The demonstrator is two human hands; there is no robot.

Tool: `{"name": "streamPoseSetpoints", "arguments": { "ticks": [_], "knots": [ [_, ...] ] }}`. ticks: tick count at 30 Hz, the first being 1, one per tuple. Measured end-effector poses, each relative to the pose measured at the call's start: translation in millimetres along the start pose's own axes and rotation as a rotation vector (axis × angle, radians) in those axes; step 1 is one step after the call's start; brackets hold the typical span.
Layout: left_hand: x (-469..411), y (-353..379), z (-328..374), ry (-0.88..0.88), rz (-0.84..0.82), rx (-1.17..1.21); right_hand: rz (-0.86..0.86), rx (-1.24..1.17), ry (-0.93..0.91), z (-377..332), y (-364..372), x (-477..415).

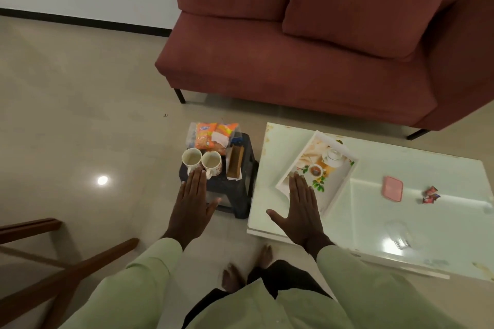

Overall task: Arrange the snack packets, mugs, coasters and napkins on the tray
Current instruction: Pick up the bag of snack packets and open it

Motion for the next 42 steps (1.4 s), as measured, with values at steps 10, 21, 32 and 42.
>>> {"name": "streamPoseSetpoints", "arguments": {
  "ticks": [10,21,32,42],
  "knots": [
    [-58.0,-23.8,-40.1,-0.109,0.158,0.248,-0.121,-0.252,0.127,-49.4,11.2,-81.3],
    [-192.3,-13.1,-193.5,-0.759,0.2,1.489,-0.46,-0.82,0.363,-147.0,63.7,-228.1],
    [-297.1,121.4,-288.8,-0.835,-0.099,1.113,-0.469,-0.417,0.556,-175.1,188.2,-371.2],
    [-311.1,140.4,-304.5,-0.654,0.081,1.015,-0.396,-0.526,0.553,-181.5,214.5,-386.5]
  ]
}}
Point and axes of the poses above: each hand's wrist, its own x-axis away from the middle knuckle, its own y-axis out of the palm, z = x × y, the point moved 2 cm from there along -x, towards the middle knuckle, and after that the axes turned 13 degrees about y, right-handed, at the moved point
